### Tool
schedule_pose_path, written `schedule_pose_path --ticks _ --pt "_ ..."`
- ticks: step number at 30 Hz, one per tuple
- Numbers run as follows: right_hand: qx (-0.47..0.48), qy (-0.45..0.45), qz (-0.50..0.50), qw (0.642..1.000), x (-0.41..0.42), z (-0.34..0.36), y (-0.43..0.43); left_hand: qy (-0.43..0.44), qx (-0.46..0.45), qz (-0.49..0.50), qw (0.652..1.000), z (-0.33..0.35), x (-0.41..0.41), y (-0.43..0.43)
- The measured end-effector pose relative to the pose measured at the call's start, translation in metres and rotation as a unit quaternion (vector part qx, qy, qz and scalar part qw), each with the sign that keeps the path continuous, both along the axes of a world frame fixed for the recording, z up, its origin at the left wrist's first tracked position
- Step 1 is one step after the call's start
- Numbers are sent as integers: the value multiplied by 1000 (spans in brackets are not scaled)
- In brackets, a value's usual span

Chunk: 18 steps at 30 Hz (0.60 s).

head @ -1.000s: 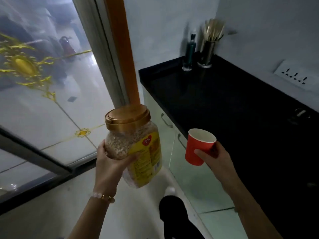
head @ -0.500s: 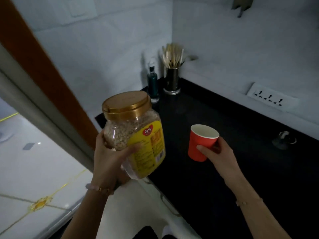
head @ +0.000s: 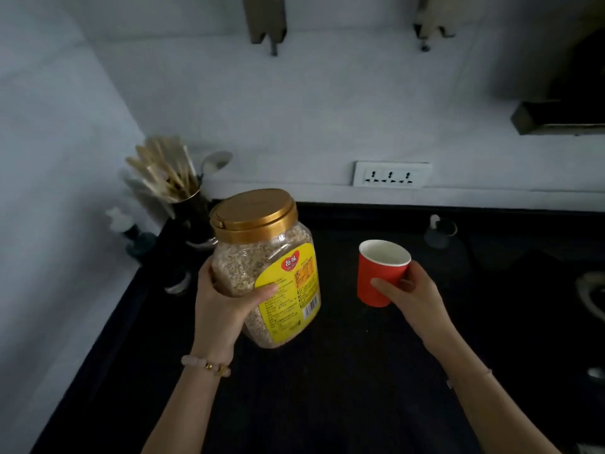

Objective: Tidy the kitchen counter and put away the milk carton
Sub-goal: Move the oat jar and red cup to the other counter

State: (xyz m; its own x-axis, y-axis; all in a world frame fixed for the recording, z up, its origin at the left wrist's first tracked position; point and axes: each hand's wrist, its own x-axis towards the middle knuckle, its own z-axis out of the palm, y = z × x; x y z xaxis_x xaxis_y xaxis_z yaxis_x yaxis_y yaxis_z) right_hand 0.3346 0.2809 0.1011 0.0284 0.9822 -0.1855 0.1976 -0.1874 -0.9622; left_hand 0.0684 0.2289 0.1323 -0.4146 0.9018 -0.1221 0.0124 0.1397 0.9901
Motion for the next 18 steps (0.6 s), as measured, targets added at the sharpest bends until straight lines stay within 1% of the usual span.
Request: schedule_pose_path --ticks 5,8,18 --pt "-5 -9 -66 998 -12 -10 22 -4 -3 -73 997 -17 -14 62" --pt "-15 -16 -86 996 -21 -17 38 6 1 -98 995 -28 -21 88" --pt "-32 -32 -74 996 -44 -49 87 -9 5 -127 992 -60 -41 151"
